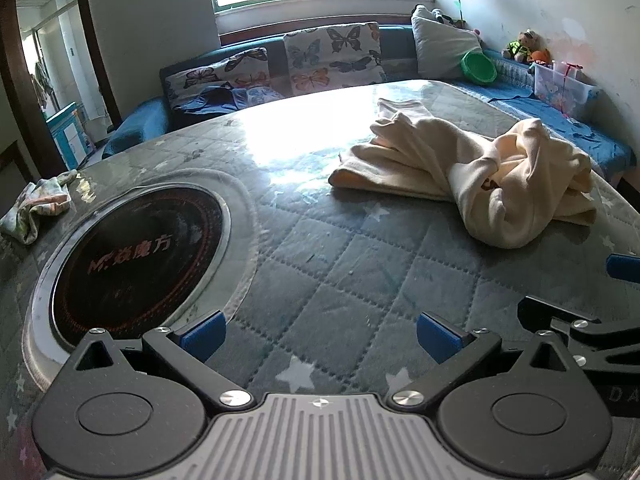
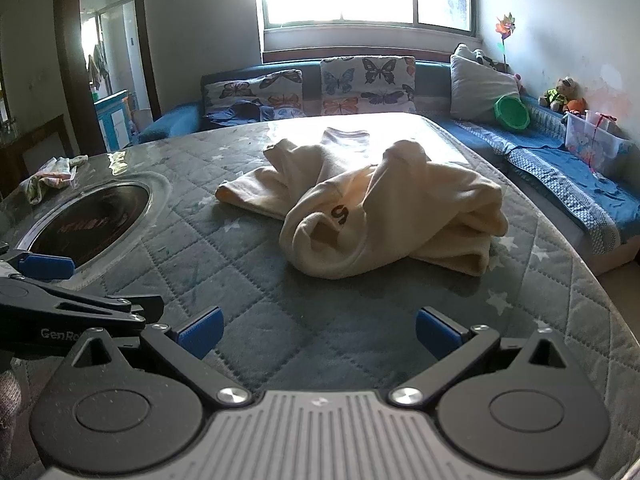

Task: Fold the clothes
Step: 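Move both grippers toward the crumpled cream shirt on the table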

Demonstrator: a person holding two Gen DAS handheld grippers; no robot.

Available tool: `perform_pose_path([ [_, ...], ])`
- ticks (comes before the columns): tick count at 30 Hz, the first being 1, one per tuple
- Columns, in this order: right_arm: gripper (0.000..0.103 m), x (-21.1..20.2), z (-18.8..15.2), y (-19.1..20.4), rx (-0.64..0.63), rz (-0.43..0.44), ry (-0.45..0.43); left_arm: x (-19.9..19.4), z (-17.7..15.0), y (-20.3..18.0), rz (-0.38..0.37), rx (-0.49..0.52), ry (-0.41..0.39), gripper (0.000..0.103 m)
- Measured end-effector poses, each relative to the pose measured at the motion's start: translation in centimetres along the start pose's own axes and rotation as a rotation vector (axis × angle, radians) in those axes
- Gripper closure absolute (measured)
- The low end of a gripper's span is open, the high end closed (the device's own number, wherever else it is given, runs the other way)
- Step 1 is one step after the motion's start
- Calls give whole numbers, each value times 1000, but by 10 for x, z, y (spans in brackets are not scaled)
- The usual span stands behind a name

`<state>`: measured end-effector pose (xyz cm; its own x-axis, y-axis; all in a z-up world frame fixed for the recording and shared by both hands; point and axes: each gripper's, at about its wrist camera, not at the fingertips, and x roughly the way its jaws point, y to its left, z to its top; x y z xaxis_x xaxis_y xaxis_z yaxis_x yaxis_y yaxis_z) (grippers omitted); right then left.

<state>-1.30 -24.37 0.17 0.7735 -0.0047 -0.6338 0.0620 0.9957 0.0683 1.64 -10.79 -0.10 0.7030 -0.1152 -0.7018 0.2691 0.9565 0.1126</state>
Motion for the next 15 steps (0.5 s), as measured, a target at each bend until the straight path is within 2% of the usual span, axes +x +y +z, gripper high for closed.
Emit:
perform_pose_path([
  [15, 0, 15, 15, -12, 14, -2, 8, 18, 16, -9, 0, 1, 30, 0],
])
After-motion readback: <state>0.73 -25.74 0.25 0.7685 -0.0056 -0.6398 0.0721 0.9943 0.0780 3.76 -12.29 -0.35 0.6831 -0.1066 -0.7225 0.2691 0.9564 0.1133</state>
